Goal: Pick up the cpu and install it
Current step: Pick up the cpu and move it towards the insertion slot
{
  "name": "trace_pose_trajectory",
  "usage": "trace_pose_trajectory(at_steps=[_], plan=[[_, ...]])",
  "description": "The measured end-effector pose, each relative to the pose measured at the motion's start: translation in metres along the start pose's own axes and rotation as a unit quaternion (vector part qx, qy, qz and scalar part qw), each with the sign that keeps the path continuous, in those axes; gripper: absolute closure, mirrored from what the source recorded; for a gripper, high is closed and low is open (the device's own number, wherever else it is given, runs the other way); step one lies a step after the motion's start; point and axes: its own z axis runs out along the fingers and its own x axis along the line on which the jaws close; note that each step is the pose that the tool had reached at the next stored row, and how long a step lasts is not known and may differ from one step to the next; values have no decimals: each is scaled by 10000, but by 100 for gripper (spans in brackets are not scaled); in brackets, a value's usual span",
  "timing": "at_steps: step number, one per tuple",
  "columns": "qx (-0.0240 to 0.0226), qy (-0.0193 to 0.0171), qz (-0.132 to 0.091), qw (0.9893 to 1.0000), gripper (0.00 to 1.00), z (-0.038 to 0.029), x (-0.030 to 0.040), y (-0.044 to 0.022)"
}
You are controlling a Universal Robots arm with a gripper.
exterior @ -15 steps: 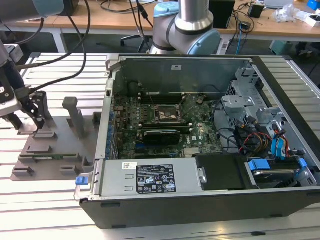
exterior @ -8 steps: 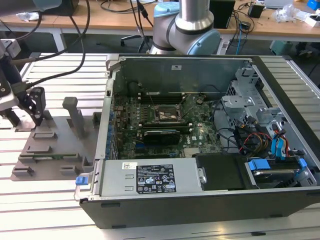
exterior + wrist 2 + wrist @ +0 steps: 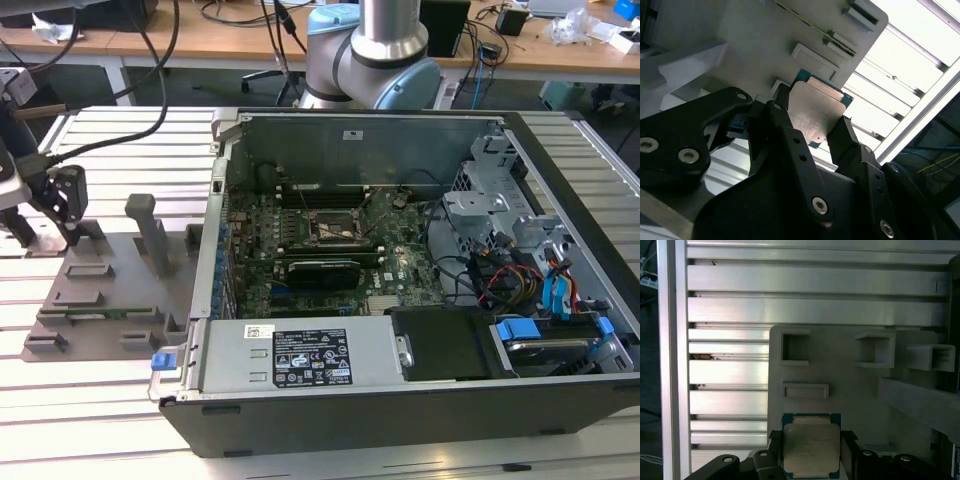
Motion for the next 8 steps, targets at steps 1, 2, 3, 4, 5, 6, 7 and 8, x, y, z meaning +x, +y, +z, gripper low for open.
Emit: trace_pose_trajectory(at_steps=[1, 2, 3, 4, 5, 6, 7, 8], plan=[[0, 0, 0, 10000, 45, -10, 0, -1], [0, 0, 0, 10000, 45, -21, 0, -1], [0, 0, 0, 10000, 45, -29, -1, -2], [0, 0, 0, 10000, 45, -39, -1, -2], [0, 0, 0, 10000, 45, -48, -1, -3], [0, 0, 0, 10000, 45, -56, -1, -3], [0, 0, 0, 10000, 45, -66, -2, -4], [0, 0, 0, 10000, 45, -70, -2, -4]])
